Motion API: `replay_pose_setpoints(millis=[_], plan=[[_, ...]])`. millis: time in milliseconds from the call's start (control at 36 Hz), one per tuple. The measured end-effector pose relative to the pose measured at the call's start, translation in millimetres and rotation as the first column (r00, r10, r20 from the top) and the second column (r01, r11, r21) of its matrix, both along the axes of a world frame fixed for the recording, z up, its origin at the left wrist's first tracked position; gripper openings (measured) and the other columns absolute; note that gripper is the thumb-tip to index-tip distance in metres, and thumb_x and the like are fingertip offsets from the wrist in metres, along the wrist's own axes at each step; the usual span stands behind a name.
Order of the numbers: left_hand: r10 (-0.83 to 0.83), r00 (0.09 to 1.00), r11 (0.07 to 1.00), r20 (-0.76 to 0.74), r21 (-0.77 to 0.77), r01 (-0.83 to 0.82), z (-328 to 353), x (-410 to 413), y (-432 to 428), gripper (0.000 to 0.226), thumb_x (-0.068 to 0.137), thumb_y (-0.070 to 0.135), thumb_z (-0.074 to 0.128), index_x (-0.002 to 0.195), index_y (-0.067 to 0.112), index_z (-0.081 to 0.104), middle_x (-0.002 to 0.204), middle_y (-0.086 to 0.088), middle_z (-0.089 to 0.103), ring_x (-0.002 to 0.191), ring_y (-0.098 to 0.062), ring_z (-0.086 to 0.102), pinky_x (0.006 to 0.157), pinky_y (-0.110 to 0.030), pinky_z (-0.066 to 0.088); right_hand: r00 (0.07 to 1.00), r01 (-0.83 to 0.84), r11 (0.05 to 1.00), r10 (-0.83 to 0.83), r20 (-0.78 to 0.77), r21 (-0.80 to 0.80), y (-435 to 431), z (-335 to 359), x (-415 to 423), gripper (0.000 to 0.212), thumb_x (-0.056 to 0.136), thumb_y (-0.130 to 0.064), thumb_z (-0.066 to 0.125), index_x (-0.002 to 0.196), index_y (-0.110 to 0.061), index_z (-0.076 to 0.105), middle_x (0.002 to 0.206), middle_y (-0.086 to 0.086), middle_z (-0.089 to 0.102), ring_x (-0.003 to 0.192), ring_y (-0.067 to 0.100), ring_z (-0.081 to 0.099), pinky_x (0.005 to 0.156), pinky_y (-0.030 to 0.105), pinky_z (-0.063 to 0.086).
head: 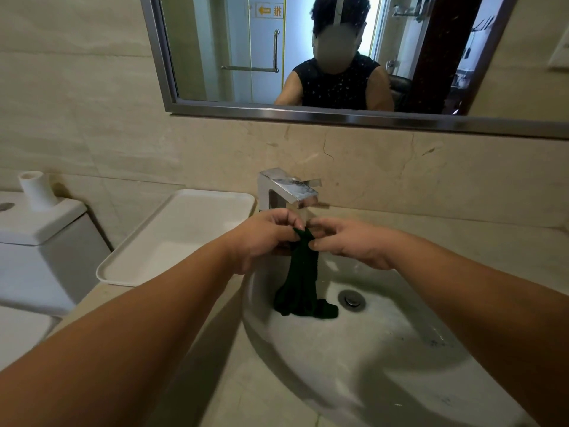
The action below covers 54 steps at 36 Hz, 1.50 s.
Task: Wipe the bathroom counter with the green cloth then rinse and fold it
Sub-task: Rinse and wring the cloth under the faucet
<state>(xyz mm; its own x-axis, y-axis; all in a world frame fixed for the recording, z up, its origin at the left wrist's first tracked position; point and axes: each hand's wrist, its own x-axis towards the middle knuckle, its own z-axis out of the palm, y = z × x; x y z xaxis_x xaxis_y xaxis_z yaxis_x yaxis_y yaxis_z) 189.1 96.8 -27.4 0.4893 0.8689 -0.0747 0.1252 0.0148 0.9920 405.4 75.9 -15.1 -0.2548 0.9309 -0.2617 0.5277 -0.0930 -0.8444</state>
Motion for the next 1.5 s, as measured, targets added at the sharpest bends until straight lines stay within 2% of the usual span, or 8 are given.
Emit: replay_pose_setpoints(millis=[250, 444, 611, 833, 944, 1083, 1278, 1500], plan=[[0.156, 0.987, 0.986, -0.026, 0.061, -0.154, 4.8, -3.2, -0.3, 0.03, 0.094, -0.009, 0.052, 0.078, 0.014, 0.063, 0.076, -0.007, 0.062, 0.07, -0.016, 0.057, 0.061, -0.024, 0.047, 0.992, -0.023, 0.997, 0.015, 0.122, 0.067, 6.2, -8.3, 8.8, 0.001, 0.093, -0.021, 0.073, 0.094, -0.02, 0.073, 0.091, 0.003, 0.068, 0.092, 0.02, 0.061, 0.088, 0.04, 0.05], [0.206, 0.979, 0.971, -0.004, 0.122, -0.204, 11.8, 1.1, 3.0, 0.024, 0.098, -0.004, 0.053, 0.083, 0.013, 0.062, 0.087, -0.013, 0.062, 0.083, -0.026, 0.059, 0.078, -0.038, 0.05, 0.999, -0.004, 0.997, 0.001, 0.049, 0.074, 7.2, 1.9, 6.6, 0.022, 0.074, -0.039, 0.071, 0.084, -0.02, 0.065, 0.092, 0.008, 0.063, 0.097, 0.024, 0.059, 0.109, 0.053, 0.043], [0.22, 0.963, 0.973, 0.157, 0.032, -0.227, 13.0, 4.1, 2.9, 0.029, 0.094, -0.006, 0.054, 0.077, 0.014, 0.065, 0.079, -0.009, 0.062, 0.075, -0.023, 0.061, 0.065, -0.031, 0.051, 0.992, -0.11, 0.994, 0.11, 0.058, -0.01, 0.6, -5.7, 6.2, 0.044, 0.086, -0.015, 0.077, 0.125, -0.01, 0.059, 0.121, 0.025, 0.07, 0.11, 0.037, 0.072, 0.103, 0.058, 0.054], [0.31, 0.909, 0.951, 0.28, -0.098, -0.294, 16.2, -7.8, 1.4, 0.023, 0.096, -0.002, 0.052, 0.083, 0.012, 0.064, 0.095, -0.017, 0.064, 0.091, -0.03, 0.064, 0.083, -0.043, 0.056, 0.763, -0.271, 0.959, 0.264, 0.59, -0.079, -13.5, -21.6, 24.6, 0.015, 0.093, -0.019, 0.066, 0.081, -0.027, 0.071, 0.067, -0.013, 0.066, 0.065, 0.008, 0.059, 0.066, 0.027, 0.048], [0.27, 0.936, 0.962, 0.225, -0.106, -0.252, 18.2, -13.0, -0.2, 0.025, 0.093, -0.005, 0.051, 0.083, 0.014, 0.064, 0.092, -0.015, 0.063, 0.089, -0.029, 0.063, 0.074, -0.037, 0.055, 0.922, -0.121, 0.992, 0.121, 0.369, -0.023, -11.9, -23.8, 37.3, 0.008, 0.096, -0.019, 0.067, 0.101, -0.02, 0.072, 0.096, 0.001, 0.073, 0.084, 0.017, 0.068, 0.079, 0.035, 0.057], [0.195, 0.942, 0.97, 0.271, -0.193, -0.146, 20.3, 1.4, -8.3, 0.028, 0.093, -0.008, 0.049, 0.08, 0.013, 0.063, 0.094, -0.016, 0.062, 0.089, -0.03, 0.062, 0.07, -0.037, 0.059, 0.993, -0.077, 0.997, 0.079, 0.092, -0.026, -6.6, -17.1, 13.5, 0.057, 0.096, -0.024, 0.071, 0.149, -0.028, 0.051, 0.139, -0.005, 0.065, 0.126, 0.015, 0.062, 0.109, 0.04, 0.05], [0.19, 0.938, 0.965, 0.29, -0.231, -0.124, 17.7, 0.4, -12.8, 0.029, 0.093, -0.006, 0.048, 0.081, 0.016, 0.063, 0.09, -0.011, 0.064, 0.084, -0.025, 0.064, 0.065, -0.032, 0.058, 0.977, -0.086, 0.991, 0.063, 0.203, 0.104, -2.5, -21.3, -1.4, 0.009, 0.094, -0.028, 0.073, 0.097, -0.02, 0.074, 0.087, -0.003, 0.075, 0.085, 0.015, 0.072, 0.083, 0.036, 0.052], [0.267, 0.95, 0.957, 0.16, -0.156, -0.243, 9.9, -1.4, -2.3, 0.025, 0.091, -0.009, 0.055, 0.087, 0.014, 0.064, 0.102, -0.018, 0.063, 0.099, -0.036, 0.059, 0.079, -0.041, 0.054, 0.983, 0.164, 0.985, -0.168, 0.072, 0.053, -10.4, -17.4, 10.8, 0.019, 0.099, -0.028, 0.056, 0.106, -0.014, 0.067, 0.112, 0.021, 0.067, 0.097, 0.027, 0.062, 0.086, 0.044, 0.053]])
